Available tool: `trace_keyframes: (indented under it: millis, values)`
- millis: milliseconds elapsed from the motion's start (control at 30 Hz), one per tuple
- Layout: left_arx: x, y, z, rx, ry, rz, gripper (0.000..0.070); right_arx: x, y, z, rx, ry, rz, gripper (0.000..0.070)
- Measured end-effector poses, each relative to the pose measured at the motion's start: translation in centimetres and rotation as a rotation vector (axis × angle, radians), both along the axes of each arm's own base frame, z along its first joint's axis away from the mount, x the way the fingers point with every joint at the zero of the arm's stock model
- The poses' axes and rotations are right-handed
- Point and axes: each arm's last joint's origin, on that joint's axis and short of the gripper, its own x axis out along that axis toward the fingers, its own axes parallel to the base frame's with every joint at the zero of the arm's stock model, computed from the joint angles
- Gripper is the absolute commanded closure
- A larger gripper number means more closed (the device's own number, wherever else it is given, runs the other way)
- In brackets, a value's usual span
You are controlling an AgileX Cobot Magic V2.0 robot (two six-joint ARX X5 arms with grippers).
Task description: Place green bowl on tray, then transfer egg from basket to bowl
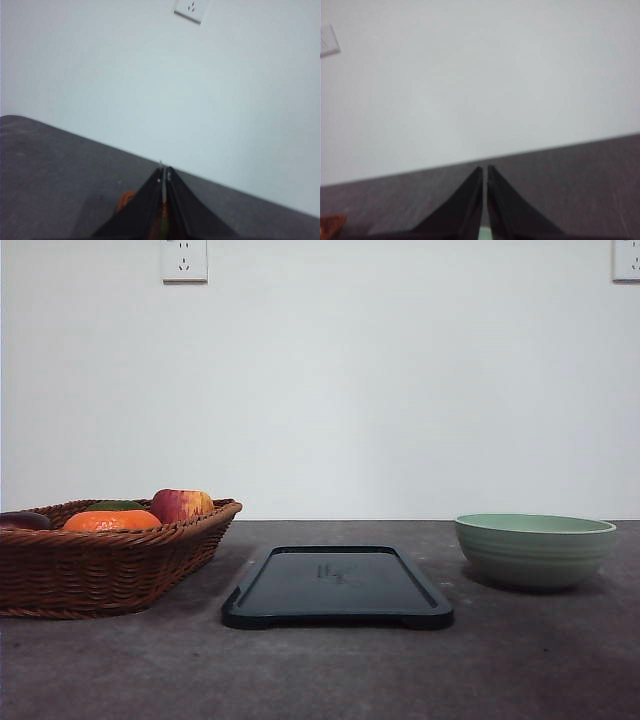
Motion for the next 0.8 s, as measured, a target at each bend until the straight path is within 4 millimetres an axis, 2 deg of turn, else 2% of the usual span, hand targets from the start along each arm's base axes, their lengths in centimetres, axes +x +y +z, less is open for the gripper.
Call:
trace_keyframes:
  millis: [233, 367, 600, 800]
  values:
    - [2.9, -0.3, 3.6, 0.025, 0.227, -0.106, 0.0700, 2.5, 0.4, 2.8, -0.051, 0.193, 0.083, 0.0694]
    - [5.1, -0.5, 4.8, 0.037, 0.350, -0.165, 0.0700, 4.5, 0.6, 3.8, -0.063, 0.322, 0.128, 0.0693]
    - [9.3, -0.8, 5.4, 0.064, 0.557, -0.241, 0.0700, 8.8, 1.0, 4.1, -0.073, 0.592, 0.210, 0.0694]
    - [12.3, -0.8, 5.0, 0.060, 0.743, -0.256, 0.0700, 12.3, 1.2, 3.5, -0.084, 0.779, 0.227, 0.0693]
